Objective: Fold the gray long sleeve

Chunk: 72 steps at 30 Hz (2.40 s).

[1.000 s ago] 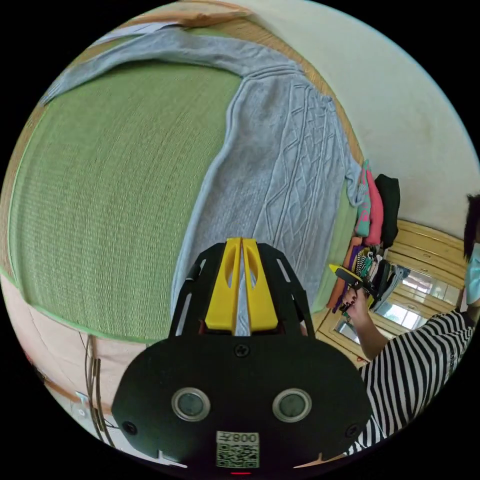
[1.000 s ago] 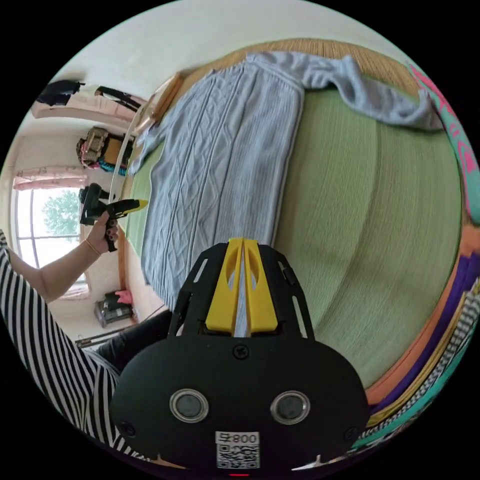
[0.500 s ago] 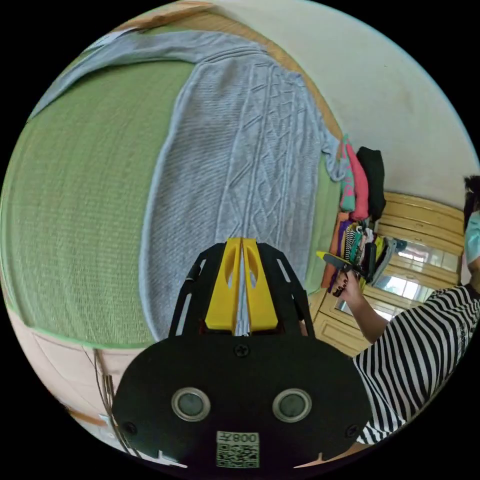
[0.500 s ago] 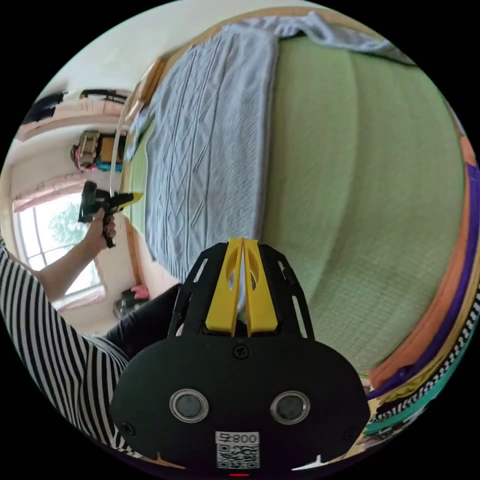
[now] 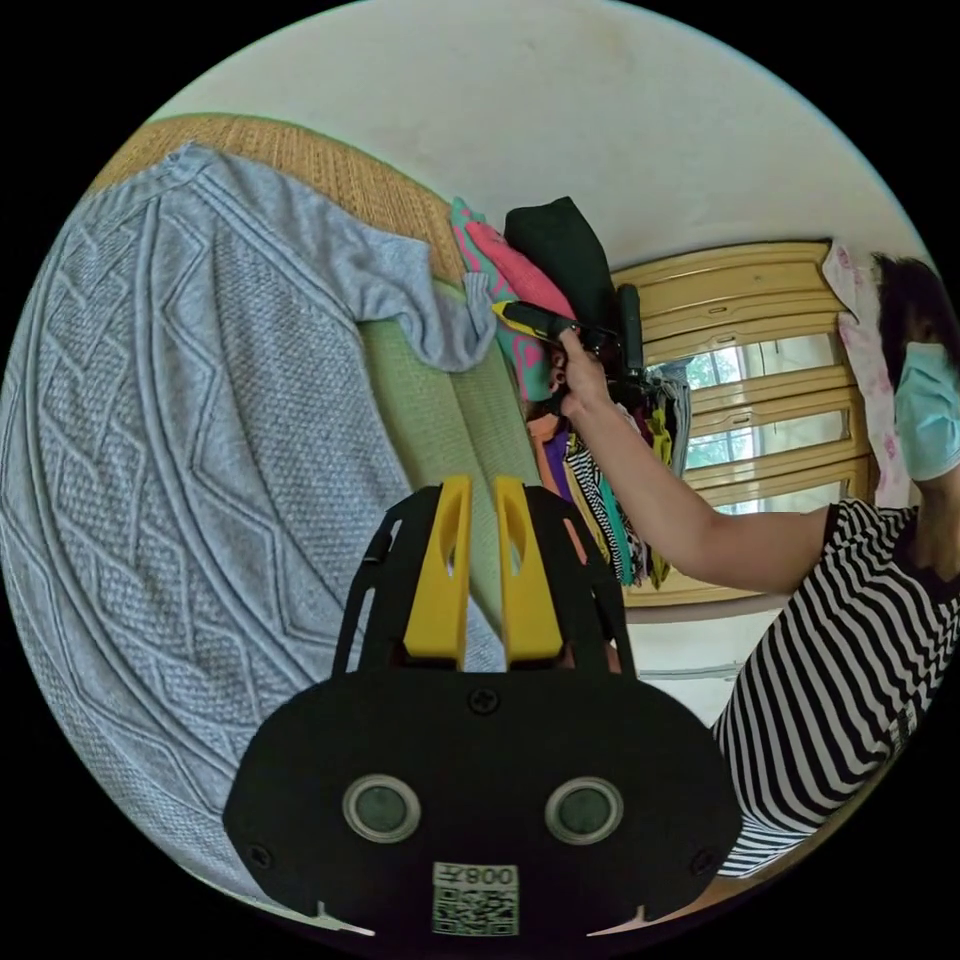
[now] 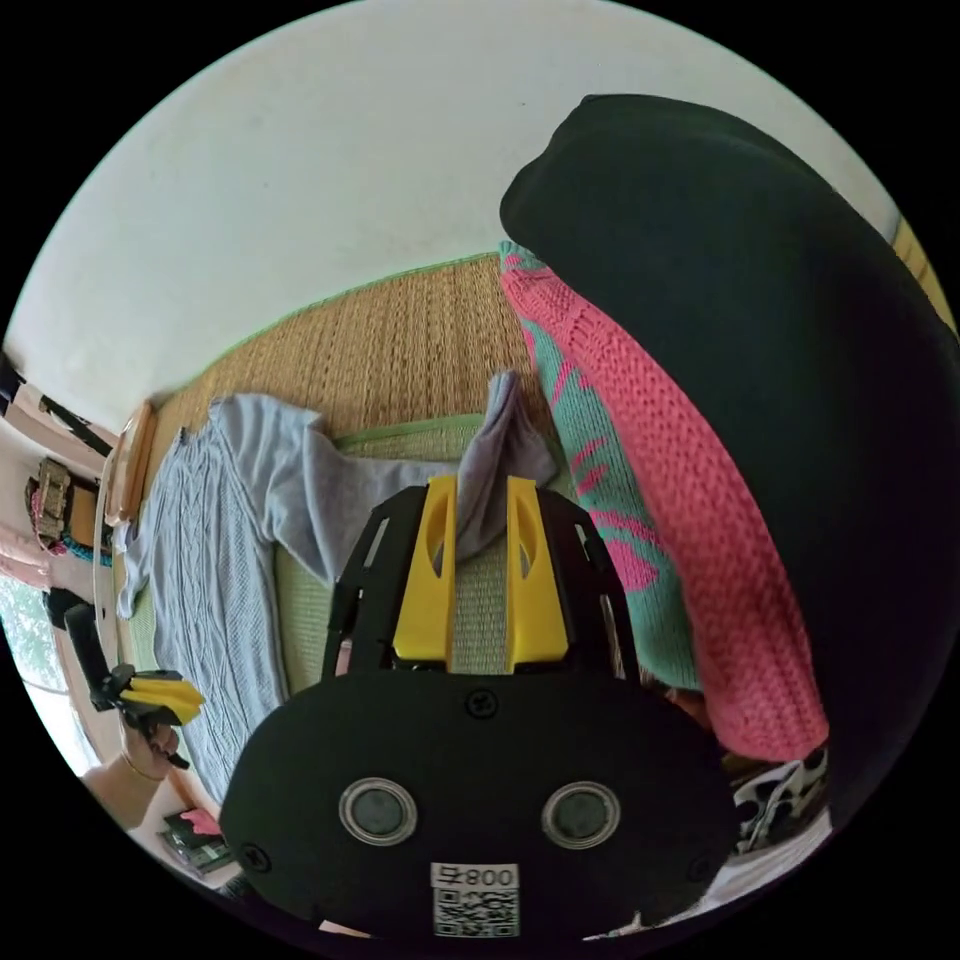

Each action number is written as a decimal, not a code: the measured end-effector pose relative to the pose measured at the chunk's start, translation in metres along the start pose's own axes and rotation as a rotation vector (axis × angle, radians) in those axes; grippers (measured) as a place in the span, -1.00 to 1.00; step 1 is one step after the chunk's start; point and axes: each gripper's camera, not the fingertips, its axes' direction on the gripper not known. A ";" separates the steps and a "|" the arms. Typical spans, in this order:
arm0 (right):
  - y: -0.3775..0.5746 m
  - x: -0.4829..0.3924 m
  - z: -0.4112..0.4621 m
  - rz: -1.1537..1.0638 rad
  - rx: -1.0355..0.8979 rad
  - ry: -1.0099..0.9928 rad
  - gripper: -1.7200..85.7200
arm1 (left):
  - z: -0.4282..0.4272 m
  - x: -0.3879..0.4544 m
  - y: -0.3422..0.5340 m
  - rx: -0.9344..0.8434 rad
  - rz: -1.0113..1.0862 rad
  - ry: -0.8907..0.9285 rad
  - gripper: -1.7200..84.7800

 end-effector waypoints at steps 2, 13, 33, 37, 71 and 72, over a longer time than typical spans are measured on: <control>-0.004 0.003 0.010 0.013 -0.025 -0.010 -0.79 | 0.013 -0.002 -0.005 -0.010 -0.006 0.029 -0.87; 0.069 -0.013 -0.036 -0.070 0.179 -0.306 -0.88 | 0.033 0.000 -0.047 0.053 0.012 0.125 -0.82; 0.107 -0.104 -0.070 -0.304 0.190 -0.488 -0.90 | -0.017 -0.003 -0.146 0.168 -0.062 0.318 -0.81; 0.095 -0.129 -0.091 -0.350 0.231 -0.543 -0.90 | -0.064 0.015 -0.136 0.257 -0.006 0.285 -0.83; 0.036 -0.520 -0.011 -0.846 -0.131 -0.769 -0.88 | -0.344 -0.069 0.056 0.545 -0.304 -0.180 -0.79; 0.039 -0.532 0.004 -0.860 -0.174 -0.730 -0.88 | -0.344 -0.073 0.059 0.537 -0.330 -0.208 -0.79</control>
